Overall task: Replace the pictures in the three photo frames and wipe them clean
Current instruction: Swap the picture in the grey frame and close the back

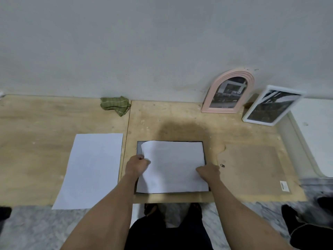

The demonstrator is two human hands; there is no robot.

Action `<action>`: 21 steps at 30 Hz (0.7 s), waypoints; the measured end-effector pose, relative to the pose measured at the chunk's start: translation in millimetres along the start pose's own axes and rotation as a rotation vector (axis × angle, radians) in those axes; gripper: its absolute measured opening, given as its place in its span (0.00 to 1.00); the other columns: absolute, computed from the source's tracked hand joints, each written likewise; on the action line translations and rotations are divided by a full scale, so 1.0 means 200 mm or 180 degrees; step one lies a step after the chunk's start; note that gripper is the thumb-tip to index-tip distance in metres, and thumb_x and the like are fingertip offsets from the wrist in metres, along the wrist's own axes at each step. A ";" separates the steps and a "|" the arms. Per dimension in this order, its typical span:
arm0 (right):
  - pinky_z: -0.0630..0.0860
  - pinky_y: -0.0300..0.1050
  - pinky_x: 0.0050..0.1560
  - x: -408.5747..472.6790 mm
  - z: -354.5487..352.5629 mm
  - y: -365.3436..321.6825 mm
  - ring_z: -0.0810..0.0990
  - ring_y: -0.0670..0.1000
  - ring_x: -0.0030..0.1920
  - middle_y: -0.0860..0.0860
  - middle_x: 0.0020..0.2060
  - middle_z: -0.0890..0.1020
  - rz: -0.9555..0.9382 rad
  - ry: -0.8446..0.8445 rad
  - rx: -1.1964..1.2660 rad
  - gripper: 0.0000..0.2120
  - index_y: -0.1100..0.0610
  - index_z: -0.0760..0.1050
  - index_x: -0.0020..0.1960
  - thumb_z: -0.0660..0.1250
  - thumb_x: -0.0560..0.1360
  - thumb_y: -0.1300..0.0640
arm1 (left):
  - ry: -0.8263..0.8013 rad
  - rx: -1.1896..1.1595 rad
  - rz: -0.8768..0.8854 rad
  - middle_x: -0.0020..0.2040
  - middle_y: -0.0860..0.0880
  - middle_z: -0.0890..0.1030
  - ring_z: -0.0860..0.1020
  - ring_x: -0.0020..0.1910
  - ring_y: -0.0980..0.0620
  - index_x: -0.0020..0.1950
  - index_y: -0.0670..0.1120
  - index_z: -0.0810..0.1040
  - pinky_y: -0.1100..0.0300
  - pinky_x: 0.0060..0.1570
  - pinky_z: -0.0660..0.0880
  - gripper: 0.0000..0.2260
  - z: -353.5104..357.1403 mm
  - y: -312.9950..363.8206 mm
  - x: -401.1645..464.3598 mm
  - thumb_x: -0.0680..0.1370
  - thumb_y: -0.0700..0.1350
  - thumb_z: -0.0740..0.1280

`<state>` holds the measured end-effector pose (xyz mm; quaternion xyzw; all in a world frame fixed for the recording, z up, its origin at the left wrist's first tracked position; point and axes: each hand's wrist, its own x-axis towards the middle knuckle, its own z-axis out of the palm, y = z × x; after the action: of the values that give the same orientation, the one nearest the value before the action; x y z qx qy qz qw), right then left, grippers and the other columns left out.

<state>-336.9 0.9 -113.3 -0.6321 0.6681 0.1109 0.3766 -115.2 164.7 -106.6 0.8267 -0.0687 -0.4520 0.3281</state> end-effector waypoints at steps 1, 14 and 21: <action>0.60 0.40 0.29 0.00 -0.01 0.00 0.66 0.49 0.30 0.51 0.30 0.67 0.0005 0.0028 0.0047 0.12 0.59 0.62 0.31 0.63 0.70 0.62 | -0.0008 -0.0046 0.0053 0.35 0.46 0.76 0.73 0.37 0.45 0.32 0.47 0.71 0.55 0.41 0.70 0.05 0.00 0.00 0.00 0.65 0.46 0.67; 0.68 0.46 0.41 -0.05 -0.06 -0.02 0.76 0.58 0.44 0.66 0.50 0.77 -0.0123 0.0131 0.1050 0.17 0.68 0.74 0.52 0.61 0.71 0.56 | -0.0689 -0.1283 -0.0124 0.44 0.43 0.82 0.75 0.35 0.49 0.43 0.43 0.77 0.63 0.26 0.67 0.05 -0.12 -0.02 -0.06 0.78 0.37 0.68; 0.75 0.49 0.45 -0.04 -0.19 -0.12 0.79 0.54 0.42 0.55 0.45 0.81 -0.0434 -0.0399 0.1532 0.06 0.58 0.76 0.43 0.64 0.76 0.57 | -0.0269 -0.1875 -0.0326 0.53 0.44 0.86 0.83 0.51 0.42 0.58 0.42 0.82 0.53 0.45 0.76 0.13 -0.20 -0.08 -0.15 0.75 0.43 0.72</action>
<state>-329.7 -20.7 -74.9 -0.5597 0.6065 -0.0379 0.5635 -105.0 209.1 -80.7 0.6788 0.0936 -0.5025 0.5273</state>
